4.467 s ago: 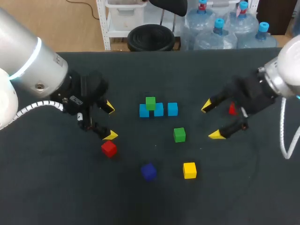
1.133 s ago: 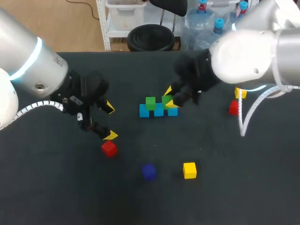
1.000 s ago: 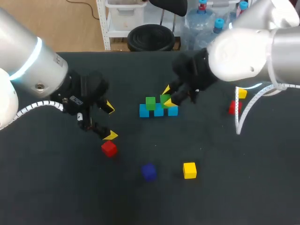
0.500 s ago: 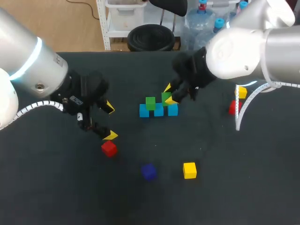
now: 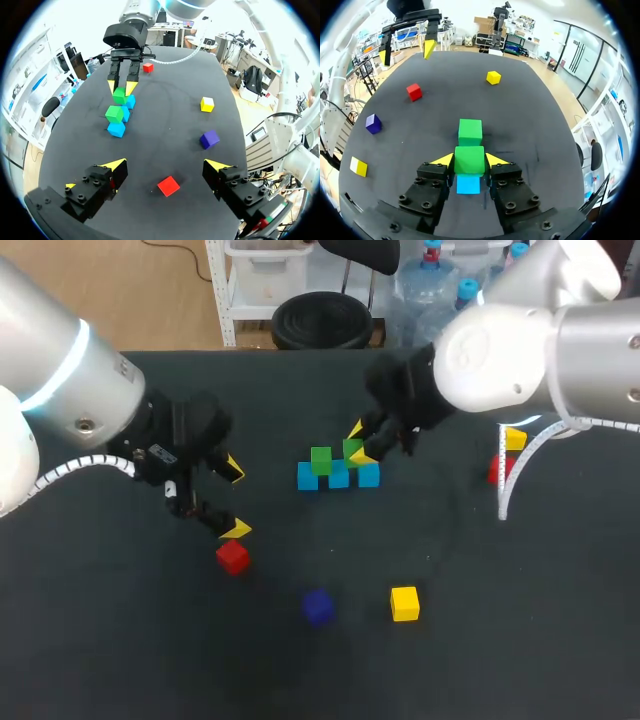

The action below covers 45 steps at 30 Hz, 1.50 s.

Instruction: Place the blue cubes, place green cubes on the blue cubes, place the yellow cubes on the green cubes, then place the red cubes on the yellow cubes, and place purple cube on the red cubes.

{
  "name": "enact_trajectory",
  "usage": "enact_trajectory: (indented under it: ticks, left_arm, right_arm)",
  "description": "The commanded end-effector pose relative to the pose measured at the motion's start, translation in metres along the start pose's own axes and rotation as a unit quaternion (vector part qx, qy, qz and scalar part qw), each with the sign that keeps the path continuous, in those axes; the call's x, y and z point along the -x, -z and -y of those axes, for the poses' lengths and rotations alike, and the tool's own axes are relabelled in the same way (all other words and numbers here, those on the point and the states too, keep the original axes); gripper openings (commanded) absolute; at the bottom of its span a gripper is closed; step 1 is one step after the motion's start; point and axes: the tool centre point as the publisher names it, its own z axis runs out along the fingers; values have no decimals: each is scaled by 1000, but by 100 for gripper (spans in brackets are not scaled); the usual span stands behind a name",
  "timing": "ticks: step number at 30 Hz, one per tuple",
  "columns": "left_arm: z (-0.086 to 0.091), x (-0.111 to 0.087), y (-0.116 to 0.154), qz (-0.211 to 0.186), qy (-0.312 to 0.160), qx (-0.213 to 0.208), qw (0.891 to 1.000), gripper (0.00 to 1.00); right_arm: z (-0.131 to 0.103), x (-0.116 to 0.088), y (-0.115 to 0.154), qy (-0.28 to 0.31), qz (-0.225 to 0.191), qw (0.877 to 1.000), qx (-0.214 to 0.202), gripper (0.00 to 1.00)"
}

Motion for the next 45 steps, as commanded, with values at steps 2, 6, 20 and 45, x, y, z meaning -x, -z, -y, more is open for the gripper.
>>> enact_trajectory:
  ticks: [2,6,20,45]
  left_arm:
    - [-1,-1,0,2,-2,-1,1000,100]
    - [-1,-1,0,2,-2,-1,1000,100]
    - [-1,-1,0,2,-2,-1,1000,100]
    - [-1,-1,0,2,-2,-1,1000,100]
  right_arm:
    - [2,-1,-2,-2,0,1000,0,0]
    - [2,-2,-2,-4,0,1000,1,0]
    - [-2,-3,-3,-6,-4,1000,2,0]
    - [-2,-6,-7,-14,2,1000,2,0]
